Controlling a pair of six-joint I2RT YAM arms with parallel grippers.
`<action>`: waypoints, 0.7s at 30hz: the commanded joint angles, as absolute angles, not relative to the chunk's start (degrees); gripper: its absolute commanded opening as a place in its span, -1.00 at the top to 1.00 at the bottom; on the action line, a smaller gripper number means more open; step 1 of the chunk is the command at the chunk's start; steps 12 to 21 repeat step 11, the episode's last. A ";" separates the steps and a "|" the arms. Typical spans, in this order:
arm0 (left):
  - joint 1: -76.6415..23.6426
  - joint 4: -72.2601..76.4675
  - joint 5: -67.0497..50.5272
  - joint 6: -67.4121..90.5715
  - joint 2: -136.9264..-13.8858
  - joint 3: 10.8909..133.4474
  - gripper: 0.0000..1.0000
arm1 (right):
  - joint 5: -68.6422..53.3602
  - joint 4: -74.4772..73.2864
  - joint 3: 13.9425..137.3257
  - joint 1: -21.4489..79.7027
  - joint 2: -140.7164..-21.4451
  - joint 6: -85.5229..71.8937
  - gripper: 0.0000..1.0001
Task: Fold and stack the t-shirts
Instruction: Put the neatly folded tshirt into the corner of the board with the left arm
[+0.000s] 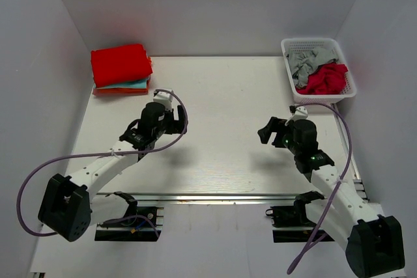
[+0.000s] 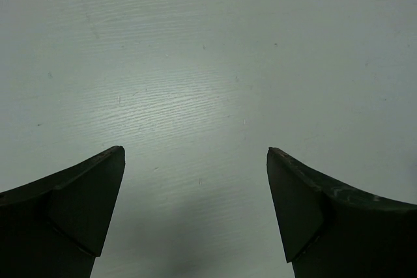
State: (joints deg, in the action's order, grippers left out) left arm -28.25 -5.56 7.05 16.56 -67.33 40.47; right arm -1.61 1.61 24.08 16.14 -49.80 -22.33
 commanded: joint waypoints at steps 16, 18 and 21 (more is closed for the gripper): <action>-33.48 -0.35 10.55 16.96 -61.70 38.85 -1.00 | -2.19 7.03 20.92 16.08 -46.14 -23.47 -0.81; -33.48 -0.35 10.55 16.96 -61.70 38.85 -1.00 | -2.19 7.03 20.92 16.08 -46.14 -23.47 -0.81; -33.48 -0.35 10.55 16.96 -61.70 38.85 -1.00 | -2.19 7.03 20.92 16.08 -46.14 -23.47 -0.81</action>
